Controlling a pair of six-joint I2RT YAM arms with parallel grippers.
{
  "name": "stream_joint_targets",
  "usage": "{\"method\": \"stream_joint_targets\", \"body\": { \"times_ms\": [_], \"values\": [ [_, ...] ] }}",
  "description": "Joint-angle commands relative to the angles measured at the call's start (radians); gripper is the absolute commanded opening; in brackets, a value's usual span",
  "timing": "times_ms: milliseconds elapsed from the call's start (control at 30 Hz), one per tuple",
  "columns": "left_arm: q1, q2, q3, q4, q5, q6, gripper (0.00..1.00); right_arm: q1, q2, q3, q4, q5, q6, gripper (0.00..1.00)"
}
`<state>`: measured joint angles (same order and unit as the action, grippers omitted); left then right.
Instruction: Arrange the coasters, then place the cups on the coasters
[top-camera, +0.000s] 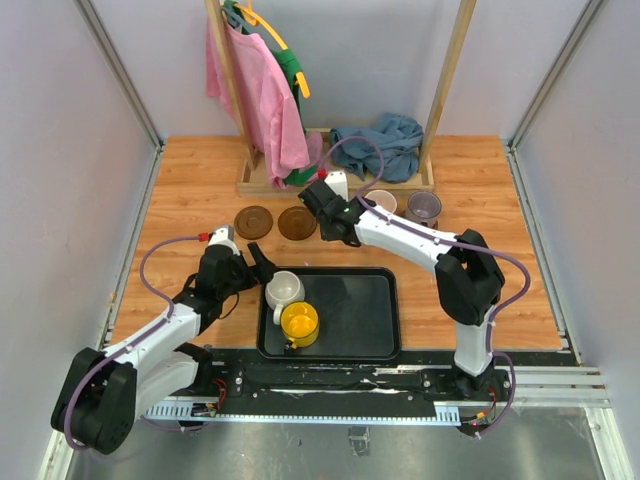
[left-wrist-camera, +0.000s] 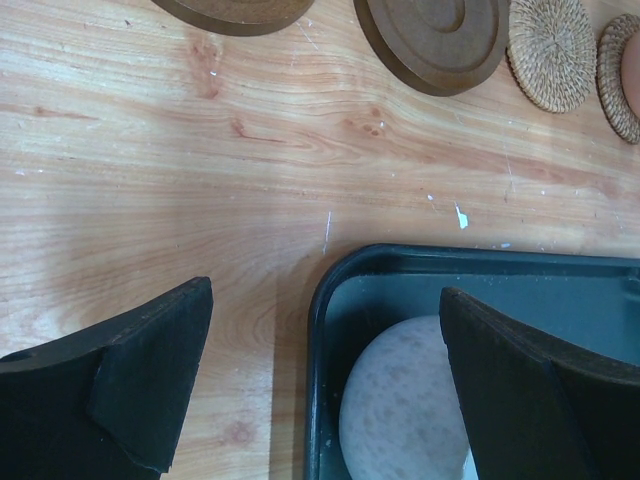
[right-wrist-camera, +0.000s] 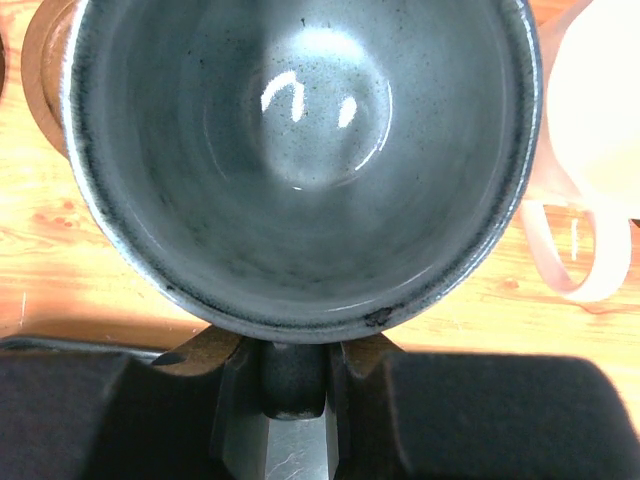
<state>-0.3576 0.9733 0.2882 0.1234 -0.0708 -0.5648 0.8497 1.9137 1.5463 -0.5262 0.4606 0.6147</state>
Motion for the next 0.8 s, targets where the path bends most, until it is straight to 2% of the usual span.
{"method": "stream_joint_targets", "body": {
  "times_ms": [0,767],
  "values": [
    [-0.009,0.016,0.022,0.002,-0.005,0.015,1.00,-0.063,-0.004,0.051,0.003,-0.057,0.027,0.01],
    [-0.009,0.055,0.028,0.011,0.003,0.022,1.00,-0.089,0.159,0.152,-0.020,-0.044,0.017,0.01]
  ]
}}
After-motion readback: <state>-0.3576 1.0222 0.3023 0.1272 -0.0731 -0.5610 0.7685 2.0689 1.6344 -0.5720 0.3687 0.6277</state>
